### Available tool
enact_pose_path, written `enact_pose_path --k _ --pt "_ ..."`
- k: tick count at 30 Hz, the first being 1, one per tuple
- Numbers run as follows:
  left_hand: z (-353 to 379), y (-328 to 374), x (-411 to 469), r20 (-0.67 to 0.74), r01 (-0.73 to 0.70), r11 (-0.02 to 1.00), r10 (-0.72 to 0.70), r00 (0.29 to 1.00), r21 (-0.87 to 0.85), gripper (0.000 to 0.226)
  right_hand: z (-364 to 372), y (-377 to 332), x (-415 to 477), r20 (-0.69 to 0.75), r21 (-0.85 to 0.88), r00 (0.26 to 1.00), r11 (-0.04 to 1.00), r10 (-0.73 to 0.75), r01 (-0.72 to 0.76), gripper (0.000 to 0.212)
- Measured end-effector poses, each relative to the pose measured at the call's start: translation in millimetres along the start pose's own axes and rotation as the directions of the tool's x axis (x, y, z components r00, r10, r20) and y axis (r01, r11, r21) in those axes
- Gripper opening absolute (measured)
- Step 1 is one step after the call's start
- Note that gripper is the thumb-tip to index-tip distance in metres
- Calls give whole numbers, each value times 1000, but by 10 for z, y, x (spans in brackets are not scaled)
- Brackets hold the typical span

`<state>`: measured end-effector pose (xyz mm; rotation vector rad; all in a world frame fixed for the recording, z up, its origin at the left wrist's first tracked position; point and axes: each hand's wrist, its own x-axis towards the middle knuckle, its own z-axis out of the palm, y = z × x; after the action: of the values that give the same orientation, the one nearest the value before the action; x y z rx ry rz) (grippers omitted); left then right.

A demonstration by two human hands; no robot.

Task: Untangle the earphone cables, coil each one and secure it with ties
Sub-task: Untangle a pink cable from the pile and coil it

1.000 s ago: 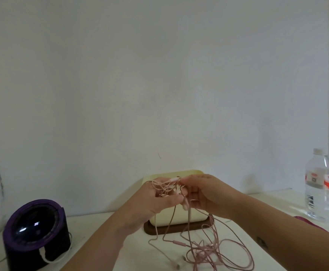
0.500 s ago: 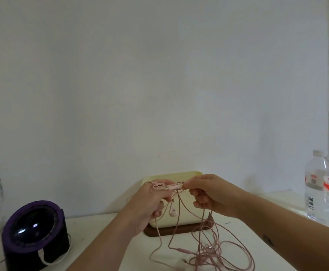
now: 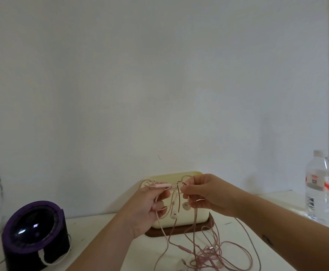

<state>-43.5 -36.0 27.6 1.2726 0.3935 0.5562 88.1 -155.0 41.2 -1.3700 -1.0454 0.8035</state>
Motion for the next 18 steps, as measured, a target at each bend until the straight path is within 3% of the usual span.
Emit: enact_pose_path --k 4,8,11,14,18 --pt "-20 -40 24 -10 -30 999 29 1000 -38 9 4 11 21 -109 -141 994 990 -26 11 12" --pt "-41 -124 54 -31 -70 994 67 997 -82 10 61 19 42 -93 147 996 989 6 8 15" --pt "-41 -161 37 -20 -50 999 50 999 -6 16 107 51 55 -91 287 995 958 40 -12 23" --pt "-32 -175 32 -21 -8 995 10 1000 103 22 122 90 77 -133 267 988 963 82 -44 23" --pt "-5 -162 23 -6 56 997 -56 998 58 25 119 110 97 -158 165 983 984 90 -64 17"
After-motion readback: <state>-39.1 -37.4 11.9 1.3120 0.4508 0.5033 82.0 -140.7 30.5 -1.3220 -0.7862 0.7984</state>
